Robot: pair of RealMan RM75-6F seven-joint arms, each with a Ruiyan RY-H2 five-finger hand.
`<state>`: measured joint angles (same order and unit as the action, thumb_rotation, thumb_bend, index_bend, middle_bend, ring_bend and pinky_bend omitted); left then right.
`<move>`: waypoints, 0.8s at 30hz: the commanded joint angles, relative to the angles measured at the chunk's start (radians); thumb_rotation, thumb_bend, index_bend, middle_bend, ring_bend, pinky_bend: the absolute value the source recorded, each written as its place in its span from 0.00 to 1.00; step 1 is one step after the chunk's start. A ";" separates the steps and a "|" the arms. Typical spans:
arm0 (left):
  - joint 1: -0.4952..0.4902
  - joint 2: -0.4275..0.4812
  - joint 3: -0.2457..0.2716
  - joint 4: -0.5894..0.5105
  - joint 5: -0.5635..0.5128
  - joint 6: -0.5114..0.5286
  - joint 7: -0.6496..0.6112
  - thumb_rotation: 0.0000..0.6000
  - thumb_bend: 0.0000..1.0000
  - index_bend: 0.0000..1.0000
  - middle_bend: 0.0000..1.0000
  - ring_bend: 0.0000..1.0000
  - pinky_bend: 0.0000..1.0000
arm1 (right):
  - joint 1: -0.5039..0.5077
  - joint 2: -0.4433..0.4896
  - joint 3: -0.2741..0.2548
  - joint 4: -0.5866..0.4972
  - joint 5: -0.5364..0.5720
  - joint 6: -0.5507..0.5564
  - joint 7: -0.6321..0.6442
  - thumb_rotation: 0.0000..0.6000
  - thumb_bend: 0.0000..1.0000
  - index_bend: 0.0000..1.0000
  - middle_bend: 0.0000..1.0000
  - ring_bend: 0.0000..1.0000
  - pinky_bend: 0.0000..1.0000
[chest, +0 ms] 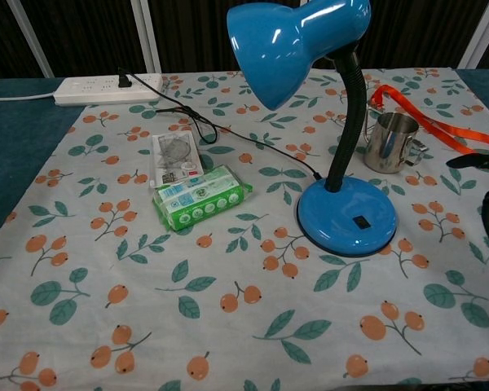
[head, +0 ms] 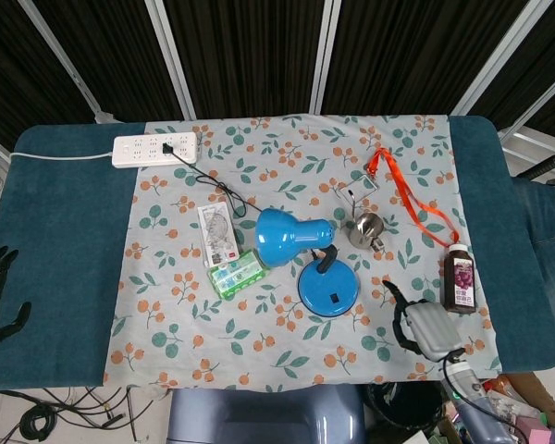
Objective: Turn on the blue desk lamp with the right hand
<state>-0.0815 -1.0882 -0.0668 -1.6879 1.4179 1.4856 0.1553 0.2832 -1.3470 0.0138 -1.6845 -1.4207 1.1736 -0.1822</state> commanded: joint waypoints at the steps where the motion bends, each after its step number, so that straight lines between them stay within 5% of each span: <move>1: 0.000 0.000 -0.001 0.000 -0.001 0.001 -0.001 1.00 0.36 0.07 0.04 0.07 0.00 | 0.019 -0.041 0.001 0.011 0.017 -0.028 -0.044 1.00 0.56 0.06 0.54 0.56 0.46; 11: -0.001 0.002 -0.001 0.001 -0.007 -0.006 0.000 1.00 0.36 0.07 0.04 0.07 0.00 | 0.056 -0.126 0.008 0.050 0.022 -0.062 -0.140 1.00 0.56 0.13 0.56 0.60 0.47; 17: -0.002 0.002 -0.001 0.001 -0.009 -0.008 0.002 1.00 0.36 0.07 0.04 0.07 0.00 | 0.063 -0.162 0.008 0.067 0.026 -0.062 -0.166 1.00 0.56 0.13 0.57 0.64 0.62; 24: -0.002 0.001 -0.003 -0.001 -0.014 -0.008 0.003 1.00 0.36 0.07 0.04 0.07 0.00 | 0.068 -0.175 0.007 0.076 0.037 -0.071 -0.173 1.00 0.56 0.15 0.58 0.64 0.63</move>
<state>-0.0831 -1.0867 -0.0695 -1.6887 1.4046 1.4779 0.1575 0.3509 -1.5218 0.0208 -1.6080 -1.3833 1.1030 -0.3552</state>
